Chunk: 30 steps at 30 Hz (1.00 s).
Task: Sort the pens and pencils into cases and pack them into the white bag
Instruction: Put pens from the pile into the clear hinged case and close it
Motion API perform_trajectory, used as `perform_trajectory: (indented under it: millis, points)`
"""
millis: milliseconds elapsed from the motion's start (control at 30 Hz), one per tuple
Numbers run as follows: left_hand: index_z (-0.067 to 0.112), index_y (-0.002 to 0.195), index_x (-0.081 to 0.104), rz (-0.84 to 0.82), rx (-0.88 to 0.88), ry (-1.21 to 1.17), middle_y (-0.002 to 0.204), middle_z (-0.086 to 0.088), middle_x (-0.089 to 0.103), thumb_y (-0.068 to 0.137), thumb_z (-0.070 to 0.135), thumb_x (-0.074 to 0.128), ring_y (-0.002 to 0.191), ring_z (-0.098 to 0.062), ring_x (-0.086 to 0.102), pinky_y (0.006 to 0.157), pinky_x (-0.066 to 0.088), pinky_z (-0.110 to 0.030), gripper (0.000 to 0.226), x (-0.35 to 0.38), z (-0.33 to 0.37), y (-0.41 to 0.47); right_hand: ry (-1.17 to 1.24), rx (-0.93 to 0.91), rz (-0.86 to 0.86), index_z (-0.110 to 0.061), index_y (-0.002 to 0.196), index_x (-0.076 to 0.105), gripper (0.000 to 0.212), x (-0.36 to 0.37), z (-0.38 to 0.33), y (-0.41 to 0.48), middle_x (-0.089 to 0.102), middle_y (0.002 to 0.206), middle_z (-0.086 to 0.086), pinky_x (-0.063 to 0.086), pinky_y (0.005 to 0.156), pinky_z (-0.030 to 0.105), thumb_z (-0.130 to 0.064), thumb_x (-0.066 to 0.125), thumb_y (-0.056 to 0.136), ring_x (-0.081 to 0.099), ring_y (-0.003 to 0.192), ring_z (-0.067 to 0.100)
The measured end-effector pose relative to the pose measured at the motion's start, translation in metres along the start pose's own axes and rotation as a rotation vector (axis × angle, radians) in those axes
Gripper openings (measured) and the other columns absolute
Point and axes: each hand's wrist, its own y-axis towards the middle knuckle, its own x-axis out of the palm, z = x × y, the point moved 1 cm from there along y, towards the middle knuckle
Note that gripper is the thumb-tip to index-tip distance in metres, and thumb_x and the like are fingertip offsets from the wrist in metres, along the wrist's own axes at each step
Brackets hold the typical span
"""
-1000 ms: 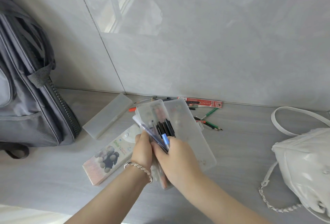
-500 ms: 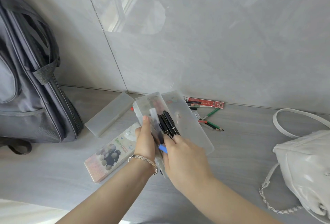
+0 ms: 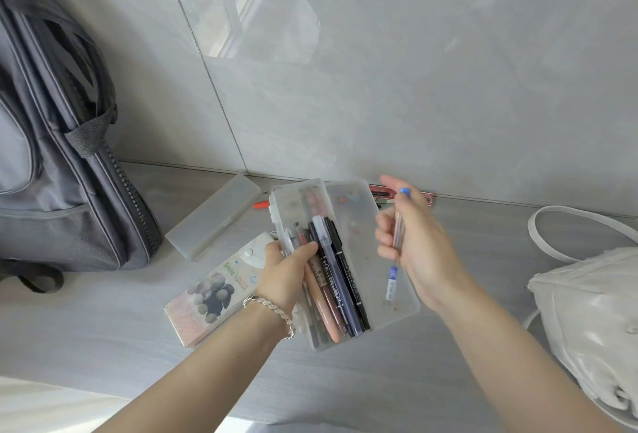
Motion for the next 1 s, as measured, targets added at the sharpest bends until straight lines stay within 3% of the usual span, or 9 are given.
perform_trajectory:
  millis: [133,267,400,500,567,700,767,867,1000]
  points:
    - [0.011,0.101,0.048,-0.046,-0.019,-0.008,0.075,-0.006,0.055,0.087,0.013,0.055,0.075,-0.024,0.055,0.086,0.048,-0.044,0.015,0.008,-0.001,-0.005,0.120,-0.110,-0.047,-0.030,0.102,0.049,0.033,0.024,0.009,-0.001,0.041,0.060,0.001,0.030,0.048,0.019,-0.004,0.028,0.099,0.035,0.052,0.010]
    - [0.012,0.082,0.046,-0.080,-0.047,-0.032,0.067,-0.005,0.052,0.089,0.018,0.051,0.064,-0.019,0.052,0.063,0.043,-0.031,0.010,0.013,0.002,-0.012,-0.279,-0.223,-0.131,-0.040,0.116,0.035,0.041,0.042,0.034,-0.009,0.049,0.072,-0.003,0.044,0.066,0.017,-0.003,0.030,0.098,0.049,0.061,0.004]
    - [0.002,0.115,0.051,-0.164,-0.081,-0.112,0.091,-0.013,0.057,0.076,0.034,0.062,0.082,-0.021,0.058,0.068,0.046,-0.029,0.052,0.011,0.005,-0.011,-0.771,-0.531,-0.125,-0.014,0.129,0.045,0.038,0.037,0.049,-0.016,0.052,0.105,-0.001,0.029,0.096,0.008,-0.011,0.035,0.092,0.043,0.106,0.010]
    - [-0.001,0.126,0.048,-0.138,-0.085,-0.182,0.107,-0.016,0.060,0.095,0.024,0.042,0.091,-0.020,0.060,0.076,0.047,-0.029,0.041,0.010,0.006,-0.012,-0.994,-0.722,-0.070,-0.006,0.121,0.052,0.038,0.030,0.056,-0.012,0.056,0.118,0.011,0.025,0.105,0.020,-0.023,0.039,0.089,0.037,0.118,0.015]
    - [0.003,0.124,0.052,-0.174,-0.071,-0.168,0.115,-0.015,0.061,0.097,0.027,0.038,0.096,-0.019,0.061,0.087,0.048,-0.031,0.039,0.009,0.010,-0.015,-1.087,-0.736,-0.083,-0.007,0.125,0.051,0.046,0.023,0.057,-0.009,0.052,0.130,0.010,0.022,0.108,0.029,-0.036,0.038,0.091,0.032,0.128,0.017]
    - [0.020,0.122,0.057,-0.263,-0.045,-0.082,0.123,-0.007,0.063,0.097,0.045,0.026,0.116,-0.020,0.057,0.108,0.037,-0.041,0.048,0.008,0.016,-0.021,-1.263,-0.680,-0.198,-0.012,0.141,0.032,0.076,0.012,0.052,-0.004,0.033,0.149,0.004,0.008,0.116,0.036,-0.063,0.013,0.088,0.021,0.141,0.017]
    - [0.020,0.123,0.056,-0.249,-0.006,-0.058,0.126,-0.005,0.061,0.097,0.046,0.025,0.120,-0.019,0.054,0.110,0.035,-0.041,0.048,0.009,0.017,-0.022,-1.345,-0.646,-0.207,-0.013,0.140,0.034,0.074,0.012,0.055,-0.002,0.037,0.146,0.006,0.014,0.117,0.043,-0.063,0.022,0.086,0.029,0.138,0.021]
    - [0.016,0.118,0.058,-0.168,0.041,-0.002,0.118,-0.005,0.064,0.096,0.043,0.031,0.113,-0.017,0.058,0.107,0.039,-0.039,0.043,0.009,0.013,-0.024,-1.399,-0.684,-0.080,-0.011,0.127,0.046,0.061,0.016,0.064,-0.006,0.053,0.123,0.009,0.039,0.103,0.049,-0.052,0.035,0.082,0.043,0.120,0.023]
    - [0.018,0.116,0.059,-0.108,0.078,0.053,0.113,-0.002,0.065,0.095,0.043,0.035,0.109,-0.015,0.059,0.106,0.038,-0.038,0.040,0.005,0.004,-0.022,-1.453,-0.710,-0.066,-0.012,0.129,0.041,0.068,0.018,0.075,-0.009,0.053,0.125,0.007,0.036,0.105,0.052,-0.060,0.032,0.082,0.042,0.128,0.024]
